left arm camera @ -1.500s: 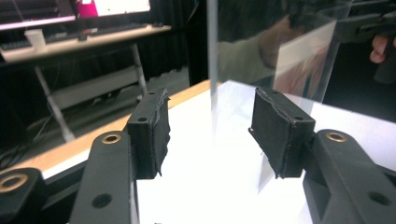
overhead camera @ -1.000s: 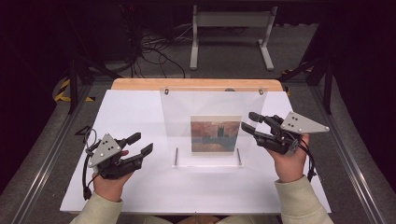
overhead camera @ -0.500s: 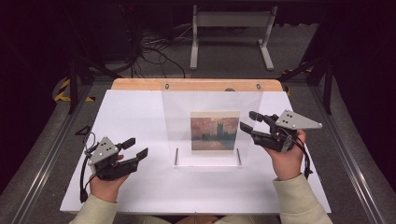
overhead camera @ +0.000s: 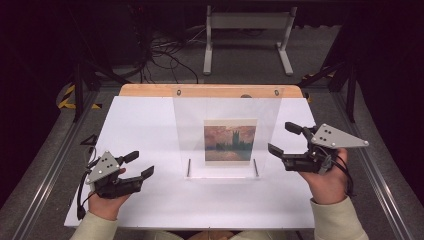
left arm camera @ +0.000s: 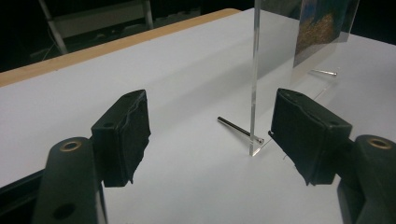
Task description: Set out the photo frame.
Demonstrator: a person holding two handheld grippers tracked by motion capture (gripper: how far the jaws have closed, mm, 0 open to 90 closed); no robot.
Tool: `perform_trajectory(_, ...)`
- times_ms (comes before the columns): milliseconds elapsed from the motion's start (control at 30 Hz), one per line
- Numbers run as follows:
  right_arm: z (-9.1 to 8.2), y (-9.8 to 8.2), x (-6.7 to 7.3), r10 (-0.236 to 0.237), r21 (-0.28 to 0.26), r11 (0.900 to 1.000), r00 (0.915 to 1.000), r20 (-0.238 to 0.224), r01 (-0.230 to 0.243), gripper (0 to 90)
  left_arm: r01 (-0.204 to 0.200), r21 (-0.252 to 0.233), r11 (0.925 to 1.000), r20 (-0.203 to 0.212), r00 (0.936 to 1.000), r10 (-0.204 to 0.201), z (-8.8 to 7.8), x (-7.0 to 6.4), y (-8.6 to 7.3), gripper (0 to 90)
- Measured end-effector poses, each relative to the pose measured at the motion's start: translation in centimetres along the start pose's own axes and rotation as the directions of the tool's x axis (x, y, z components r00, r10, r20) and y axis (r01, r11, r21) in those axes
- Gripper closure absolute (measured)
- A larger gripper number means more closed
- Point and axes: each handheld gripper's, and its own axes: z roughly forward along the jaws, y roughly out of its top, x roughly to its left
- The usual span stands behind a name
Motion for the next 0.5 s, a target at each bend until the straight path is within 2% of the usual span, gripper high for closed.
perform_trajectory(200,-1.8,-0.6,-0.5,0.010,0.014,1.000,0.9995,0.030,-0.010,13.9,0.018,-0.006,0.9998,-0.006,0.9998,-0.018,-0.6,0.6,-0.3,24.2)
perform_trajectory(367,-2.8,-1.5,-1.1,0.008,0.067,0.998,0.9989,0.046,-0.011,7.6,0.020,-0.016,0.9997,-0.014,0.9997,-0.020,-1.0,1.2,-0.8,22.5)
perform_trajectory(500,-3.6,-2.3,-1.5,0.026,0.092,0.995,0.9979,0.059,-0.031,5.8,0.030,-0.021,0.9993,-0.018,0.9994,-0.030,-1.0,1.8,-1.3,21.0)
